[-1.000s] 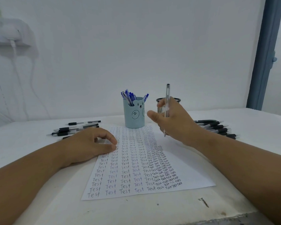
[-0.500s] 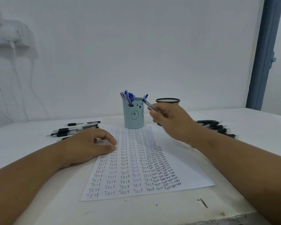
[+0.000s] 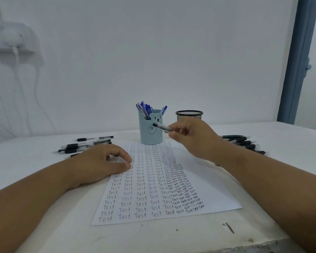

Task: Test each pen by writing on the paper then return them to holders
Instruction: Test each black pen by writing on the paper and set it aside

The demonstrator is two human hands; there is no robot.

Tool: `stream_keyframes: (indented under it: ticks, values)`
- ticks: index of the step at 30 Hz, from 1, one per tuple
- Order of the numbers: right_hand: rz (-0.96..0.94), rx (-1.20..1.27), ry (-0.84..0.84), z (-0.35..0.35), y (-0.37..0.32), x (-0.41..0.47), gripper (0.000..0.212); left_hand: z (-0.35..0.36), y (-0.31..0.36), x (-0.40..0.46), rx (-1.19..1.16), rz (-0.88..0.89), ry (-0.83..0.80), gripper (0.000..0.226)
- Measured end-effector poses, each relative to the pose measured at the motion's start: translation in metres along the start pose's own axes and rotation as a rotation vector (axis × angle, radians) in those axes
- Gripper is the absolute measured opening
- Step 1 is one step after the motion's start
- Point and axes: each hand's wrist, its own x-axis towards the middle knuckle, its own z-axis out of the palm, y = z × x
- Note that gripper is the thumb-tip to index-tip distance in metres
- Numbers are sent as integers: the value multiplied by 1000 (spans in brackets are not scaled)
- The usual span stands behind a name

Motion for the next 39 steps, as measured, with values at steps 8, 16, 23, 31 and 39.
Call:
stream_keyframes:
  ticks: [8, 16, 23, 31, 39]
  values:
    - [85, -287, -46, -36, 9, 11, 15, 1, 2, -1, -8, -1, 3, 16]
    - [289, -472, -165, -77, 25, 2, 36, 1, 4, -1, -12, 5, -5, 15]
    - [354, -520, -199, -73, 36, 7, 40, 0, 3, -1, -2, -7, -7, 18]
    - [355, -460, -207, -72, 33, 5, 30, 1, 4, -1, -11, -9, -5, 19]
    - [123, -378, -111, -46, 13, 4, 24, 1, 4, -1, 10, -22, -1, 21]
